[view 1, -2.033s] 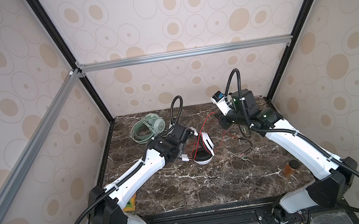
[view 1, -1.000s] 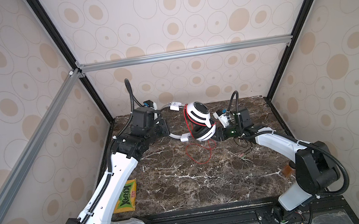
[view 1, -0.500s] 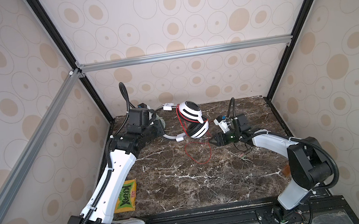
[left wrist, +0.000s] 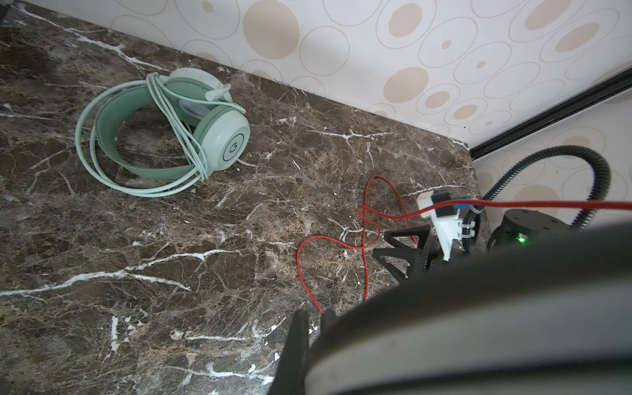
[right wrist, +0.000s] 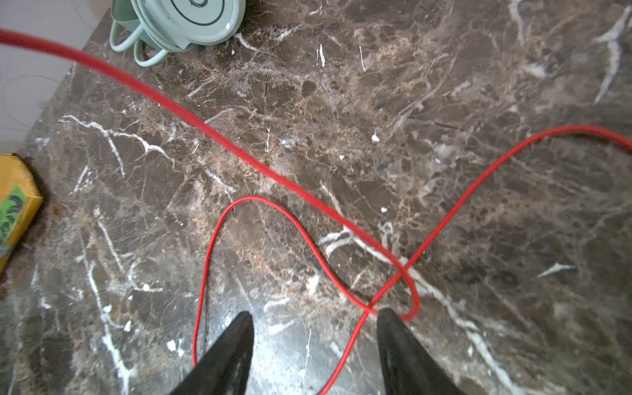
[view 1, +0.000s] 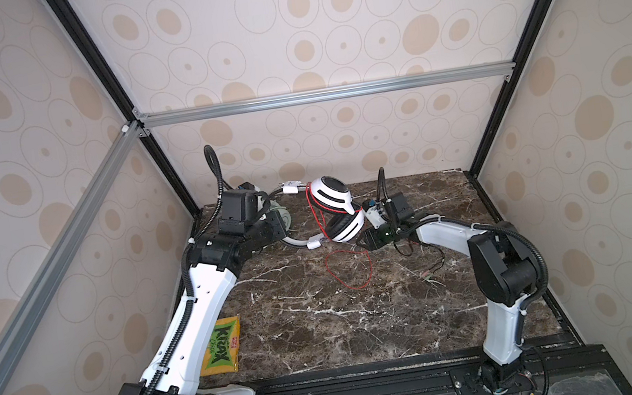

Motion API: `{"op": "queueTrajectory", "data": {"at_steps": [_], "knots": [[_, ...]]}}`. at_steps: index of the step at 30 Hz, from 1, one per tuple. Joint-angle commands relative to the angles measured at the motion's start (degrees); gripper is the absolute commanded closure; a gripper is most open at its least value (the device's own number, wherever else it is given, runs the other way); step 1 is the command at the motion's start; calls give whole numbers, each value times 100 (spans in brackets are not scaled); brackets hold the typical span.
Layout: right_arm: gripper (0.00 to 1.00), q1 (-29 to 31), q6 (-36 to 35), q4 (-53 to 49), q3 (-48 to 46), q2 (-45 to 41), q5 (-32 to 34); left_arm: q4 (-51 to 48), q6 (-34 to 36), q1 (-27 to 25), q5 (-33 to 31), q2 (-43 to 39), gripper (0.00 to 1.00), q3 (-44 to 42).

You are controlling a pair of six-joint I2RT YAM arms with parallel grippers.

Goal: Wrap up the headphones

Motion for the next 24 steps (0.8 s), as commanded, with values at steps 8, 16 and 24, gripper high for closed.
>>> {"op": "queueTrajectory", "data": {"at_steps": [8, 16, 24], "knots": [[39, 233, -1062, -1081, 1389, 944, 993, 242, -69, 186, 374, 127, 100, 522], [40, 281, -1289, -885, 1644, 1087, 944, 272, -111, 331, 620, 258, 100, 568], [41, 343, -1479, -938, 2075, 1452, 808, 255, -129, 432, 732, 228, 100, 584]]}}
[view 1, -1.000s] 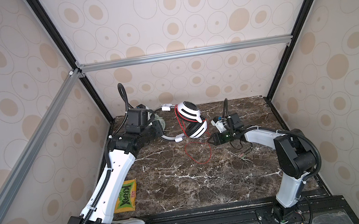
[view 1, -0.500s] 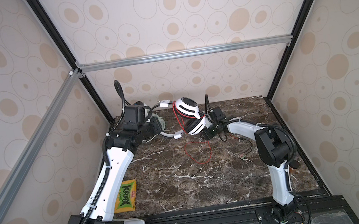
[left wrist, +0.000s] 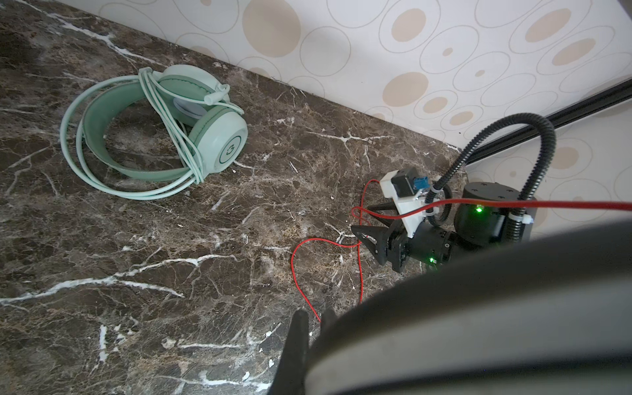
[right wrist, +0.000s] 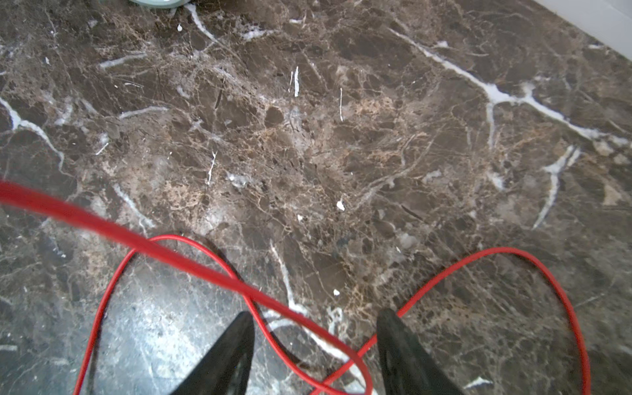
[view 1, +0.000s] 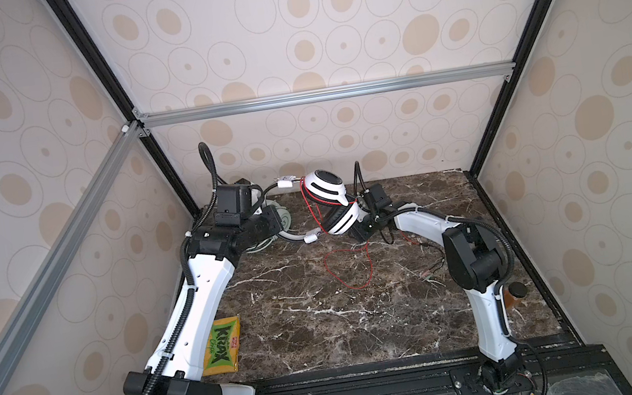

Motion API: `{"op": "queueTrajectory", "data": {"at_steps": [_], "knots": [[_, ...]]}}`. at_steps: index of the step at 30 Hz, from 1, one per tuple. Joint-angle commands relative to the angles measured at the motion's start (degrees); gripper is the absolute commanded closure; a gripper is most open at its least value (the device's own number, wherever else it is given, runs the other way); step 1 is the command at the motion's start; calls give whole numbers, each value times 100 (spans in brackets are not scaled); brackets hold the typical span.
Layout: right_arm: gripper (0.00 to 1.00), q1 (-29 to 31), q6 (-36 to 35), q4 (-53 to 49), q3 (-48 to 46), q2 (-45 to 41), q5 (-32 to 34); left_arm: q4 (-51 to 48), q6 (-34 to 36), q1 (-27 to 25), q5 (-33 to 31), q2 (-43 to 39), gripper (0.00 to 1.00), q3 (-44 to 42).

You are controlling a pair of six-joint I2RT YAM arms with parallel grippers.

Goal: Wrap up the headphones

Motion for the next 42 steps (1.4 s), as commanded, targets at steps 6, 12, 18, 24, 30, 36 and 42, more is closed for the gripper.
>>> {"op": "queueTrajectory", "data": {"at_steps": [6, 12, 18, 24, 30, 36, 42], "knots": [[71, 75, -144, -343, 461, 391, -433, 203, -138, 172, 350, -111, 100, 402], [100, 169, 204, 159, -638, -260, -631, 320, -365, 382, 505, -78, 100, 326], [100, 494, 635, 449, -2137, -1402, -400, 727, -832, 790, 448, 93, 100, 173], [100, 1138, 732, 324, -3158, -2543, -14, 1091, -1229, 1045, 648, 353, 100, 95], [100, 1780, 755, -33, -3425, -3350, 453, 1050, -1301, 1062, 365, 328, 100, -95], [100, 2362, 697, -635, -3377, -4202, 1068, 350, -1010, 1060, -985, 177, 100, -65], [100, 2938, 575, -1366, -3108, -4910, 1522, 78, -918, 1059, -1799, 155, 100, -119]]}}
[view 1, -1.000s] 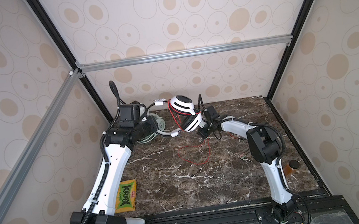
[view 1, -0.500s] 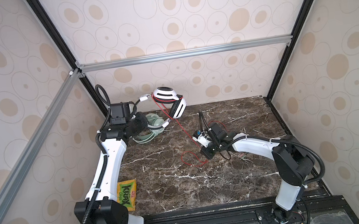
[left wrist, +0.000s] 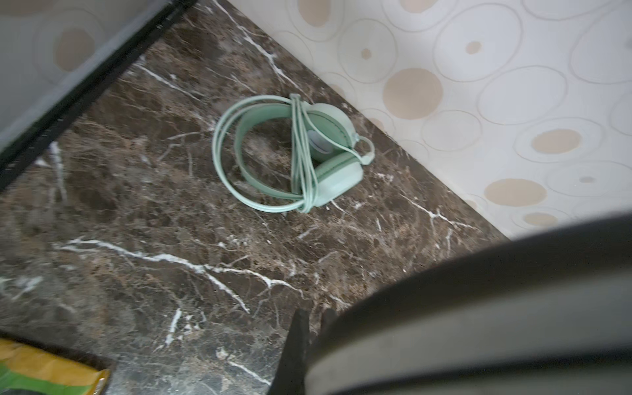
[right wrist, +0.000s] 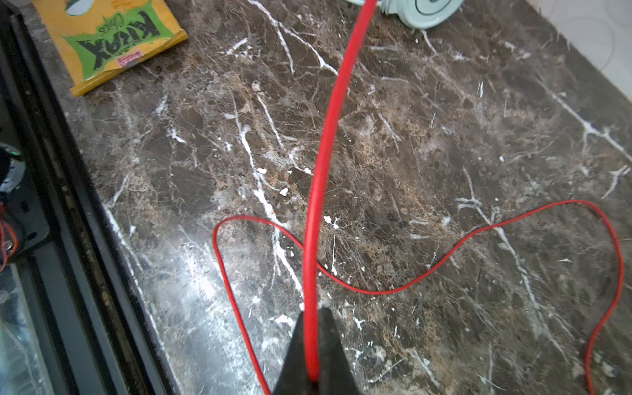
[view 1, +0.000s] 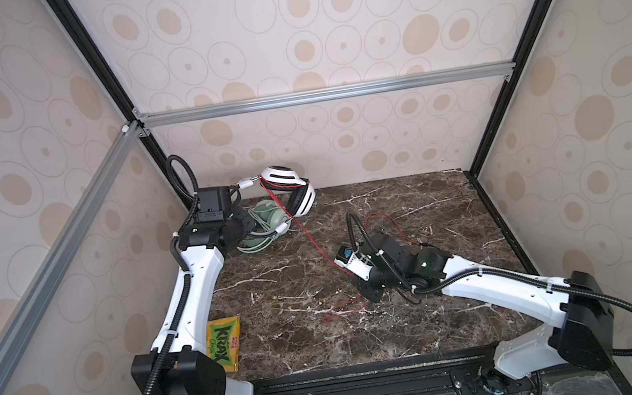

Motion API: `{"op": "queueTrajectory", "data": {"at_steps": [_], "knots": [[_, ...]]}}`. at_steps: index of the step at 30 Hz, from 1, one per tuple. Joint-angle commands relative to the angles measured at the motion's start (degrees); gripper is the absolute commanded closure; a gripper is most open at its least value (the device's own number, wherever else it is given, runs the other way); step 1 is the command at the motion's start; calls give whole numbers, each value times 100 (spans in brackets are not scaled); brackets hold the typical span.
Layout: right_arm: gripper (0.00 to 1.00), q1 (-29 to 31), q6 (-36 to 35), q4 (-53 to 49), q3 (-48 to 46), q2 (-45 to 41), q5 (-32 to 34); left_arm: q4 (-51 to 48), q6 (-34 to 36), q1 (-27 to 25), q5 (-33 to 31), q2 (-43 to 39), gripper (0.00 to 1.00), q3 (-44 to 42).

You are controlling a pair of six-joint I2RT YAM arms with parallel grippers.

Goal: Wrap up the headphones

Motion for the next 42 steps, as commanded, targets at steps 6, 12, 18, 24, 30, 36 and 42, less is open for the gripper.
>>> {"op": "queueTrajectory", "data": {"at_steps": [6, 12, 18, 24, 30, 36, 42], "knots": [[100, 487, -262, -1021, 582, -494, 381, 49, 14, 0, -619, -237, 100, -55], [100, 677, -587, -1516, 1283, -354, 1002, 84, 72, -249, -823, -332, 100, -256], [100, 678, -1144, -1792, 2087, -112, 1848, 37, 425, -1082, -1547, -326, 100, -373], [100, 633, -1774, -1758, 2751, 65, 2510, -104, 1012, -2186, -2428, -237, 100, -365], [100, -57, -1802, -1673, 2963, 115, 2089, -299, 1500, -2997, -2969, -164, 100, -400], [100, -440, -1810, -1570, 2877, 63, 2262, -416, 1696, -3518, -3221, -191, 100, -545], [100, -785, -1846, -1427, 2799, 194, 2246, -96, 2051, -3743, -2751, -473, 100, -827]]}}
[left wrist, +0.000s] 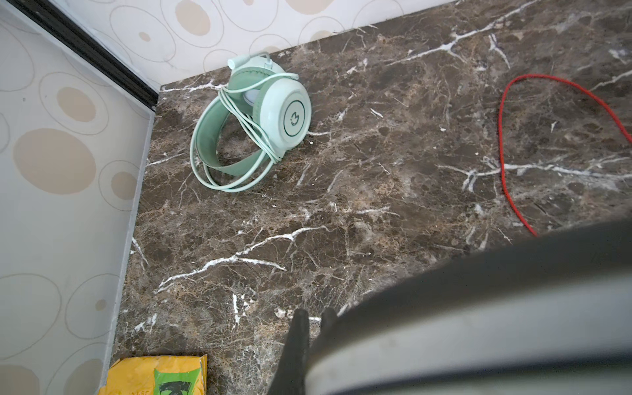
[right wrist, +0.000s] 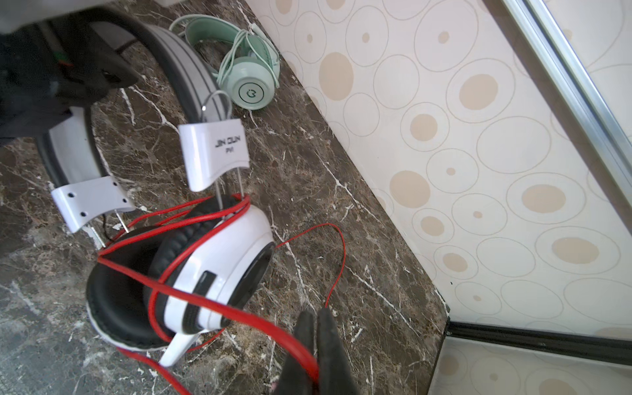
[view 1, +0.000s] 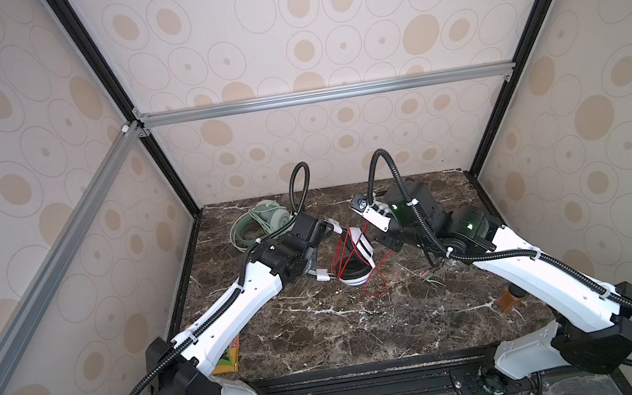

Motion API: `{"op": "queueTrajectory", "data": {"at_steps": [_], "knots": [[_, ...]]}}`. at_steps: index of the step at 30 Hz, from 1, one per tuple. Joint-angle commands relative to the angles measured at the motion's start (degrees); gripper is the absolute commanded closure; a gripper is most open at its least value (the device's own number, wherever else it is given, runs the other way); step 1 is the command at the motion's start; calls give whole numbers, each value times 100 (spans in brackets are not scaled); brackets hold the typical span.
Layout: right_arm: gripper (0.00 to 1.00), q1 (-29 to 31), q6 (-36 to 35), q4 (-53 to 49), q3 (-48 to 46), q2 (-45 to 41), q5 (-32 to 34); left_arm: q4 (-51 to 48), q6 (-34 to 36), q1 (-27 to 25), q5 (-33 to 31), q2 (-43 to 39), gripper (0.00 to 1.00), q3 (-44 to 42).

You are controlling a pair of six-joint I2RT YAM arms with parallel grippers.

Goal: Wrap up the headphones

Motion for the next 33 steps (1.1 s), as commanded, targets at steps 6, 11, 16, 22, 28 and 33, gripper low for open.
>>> {"op": "queueTrajectory", "data": {"at_steps": [6, 11, 16, 22, 28, 33], "knots": [[100, -434, -47, 346, 95, 377, -120, 423, 402, -207, 489, -518, 100, -138], [100, -689, -42, 391, 254, 703, -341, 420, 500, -334, 609, -524, 100, -156], [100, -971, 66, 523, 244, 919, -681, 445, 521, -411, 672, -528, 100, -182], [99, -1480, 355, 698, 168, 1165, -1720, 623, 621, -422, 1146, -674, 100, -200], [92, -1897, 490, 1078, -67, 1374, -4317, 962, 739, -421, 2130, -1122, 100, -339], [78, -2298, 1359, 2013, -606, 1436, -6170, 1014, 606, -384, 2444, -1370, 100, -236]]}}
